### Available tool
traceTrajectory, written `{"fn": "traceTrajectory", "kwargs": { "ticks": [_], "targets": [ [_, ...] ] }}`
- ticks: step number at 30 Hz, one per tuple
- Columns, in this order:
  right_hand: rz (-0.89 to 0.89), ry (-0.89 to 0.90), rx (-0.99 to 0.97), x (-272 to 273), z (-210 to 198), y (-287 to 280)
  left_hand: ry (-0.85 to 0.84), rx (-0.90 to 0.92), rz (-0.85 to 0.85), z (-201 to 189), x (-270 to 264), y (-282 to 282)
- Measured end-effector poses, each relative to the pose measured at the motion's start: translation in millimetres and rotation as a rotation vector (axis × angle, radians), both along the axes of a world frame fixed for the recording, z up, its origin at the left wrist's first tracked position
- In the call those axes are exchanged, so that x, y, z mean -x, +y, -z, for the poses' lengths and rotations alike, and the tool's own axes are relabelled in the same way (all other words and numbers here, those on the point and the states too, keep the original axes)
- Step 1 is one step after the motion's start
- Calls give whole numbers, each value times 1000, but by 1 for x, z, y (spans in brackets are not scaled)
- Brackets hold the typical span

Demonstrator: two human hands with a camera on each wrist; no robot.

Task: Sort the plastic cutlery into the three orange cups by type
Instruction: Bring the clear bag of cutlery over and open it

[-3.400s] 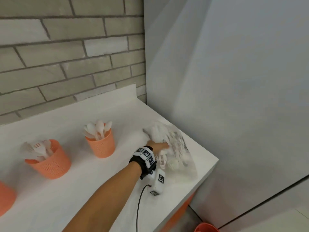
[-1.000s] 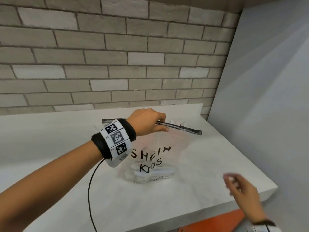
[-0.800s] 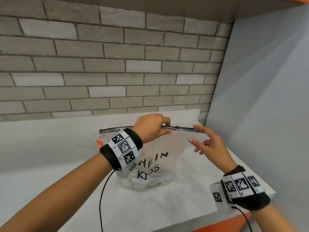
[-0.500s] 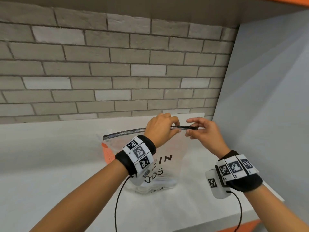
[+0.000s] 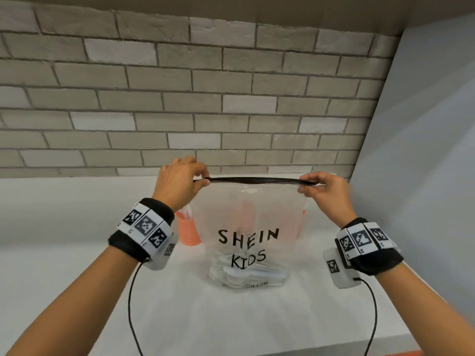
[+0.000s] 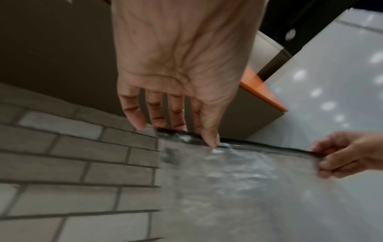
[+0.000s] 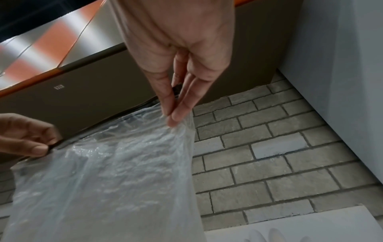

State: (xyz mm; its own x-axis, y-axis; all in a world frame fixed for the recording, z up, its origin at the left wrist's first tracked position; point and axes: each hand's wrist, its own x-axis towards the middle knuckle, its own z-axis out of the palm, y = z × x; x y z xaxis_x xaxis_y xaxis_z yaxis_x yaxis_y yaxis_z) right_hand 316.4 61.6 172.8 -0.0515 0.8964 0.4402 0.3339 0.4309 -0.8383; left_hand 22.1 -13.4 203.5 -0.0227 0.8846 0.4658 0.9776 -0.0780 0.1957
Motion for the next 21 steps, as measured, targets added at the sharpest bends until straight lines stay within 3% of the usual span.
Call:
{"fn": "traceTrajectory", "kwargs": {
  "ticks": [4, 9, 12, 16, 18, 21],
  "targets": [
    [-3, -19, -20, 5, 1, 5, -84, 46, -48, 1, 33, -11],
    [-25, 2, -63, 13, -4, -2, -302, 112, 97, -5, 10, -13],
    [-1, -11, -71, 13, -7, -4, -195, 91, 42, -4, -11, -3],
    [46, -87, -17, 10, -10, -3, 10, 296, -16, 0, -28, 5],
    [51, -184, 63, 7, -13, -5, 47, 318, -8, 2, -34, 6],
    [88, -583, 173, 8, -14, -11, -13, 154, -11, 7, -43, 8]
  ]
}}
